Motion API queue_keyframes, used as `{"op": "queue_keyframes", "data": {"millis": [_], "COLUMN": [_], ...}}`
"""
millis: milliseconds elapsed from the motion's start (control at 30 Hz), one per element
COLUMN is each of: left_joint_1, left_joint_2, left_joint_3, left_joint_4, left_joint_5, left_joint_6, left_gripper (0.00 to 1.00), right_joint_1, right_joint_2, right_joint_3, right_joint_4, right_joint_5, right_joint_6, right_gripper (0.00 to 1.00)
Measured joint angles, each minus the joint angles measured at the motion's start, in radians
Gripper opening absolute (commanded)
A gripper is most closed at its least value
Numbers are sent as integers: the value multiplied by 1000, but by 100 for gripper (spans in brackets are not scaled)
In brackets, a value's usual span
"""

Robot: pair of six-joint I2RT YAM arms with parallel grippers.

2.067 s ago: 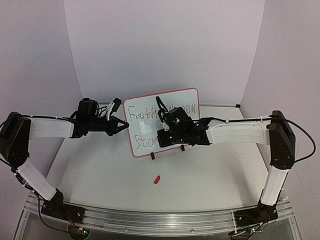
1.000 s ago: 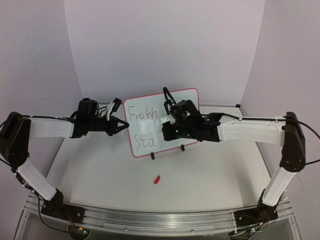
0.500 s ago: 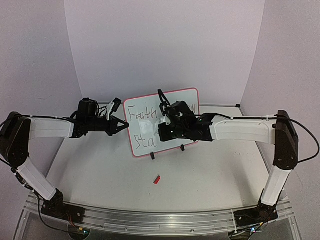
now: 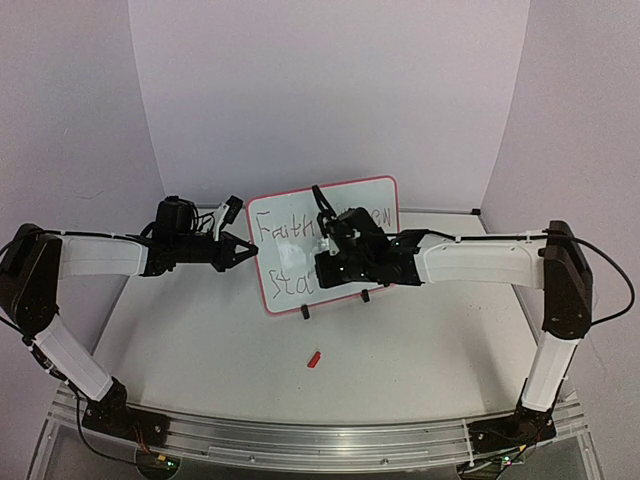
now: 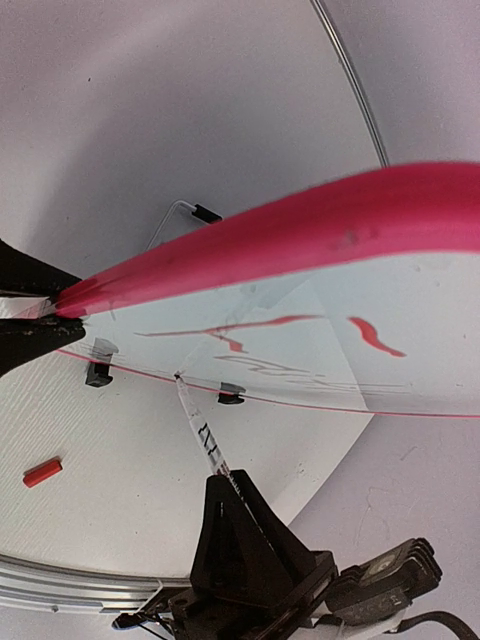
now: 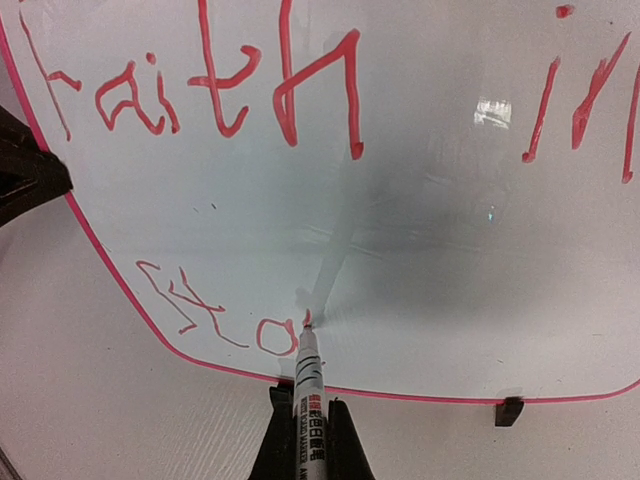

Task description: Write a sentence on the whiteboard

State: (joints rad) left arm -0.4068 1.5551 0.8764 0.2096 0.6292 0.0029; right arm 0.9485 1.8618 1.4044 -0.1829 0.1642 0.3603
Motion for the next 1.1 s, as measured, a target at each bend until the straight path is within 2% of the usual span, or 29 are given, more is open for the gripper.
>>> {"op": "queue_keyframes", "data": {"millis": [1100], "left_joint_1": [0], "left_joint_2": [0], "left_joint_3": [0], "left_joint_4": [0], "left_joint_5": [0], "left_joint_6": [0], "left_gripper": [0], "right_joint_1": [0], "right_joint_2": [28], "right_joint_3": [-4], "right_joint_4": [-36], "right_joint_5": [-1], "right_joint_6": [16], "right_gripper": [0]}}
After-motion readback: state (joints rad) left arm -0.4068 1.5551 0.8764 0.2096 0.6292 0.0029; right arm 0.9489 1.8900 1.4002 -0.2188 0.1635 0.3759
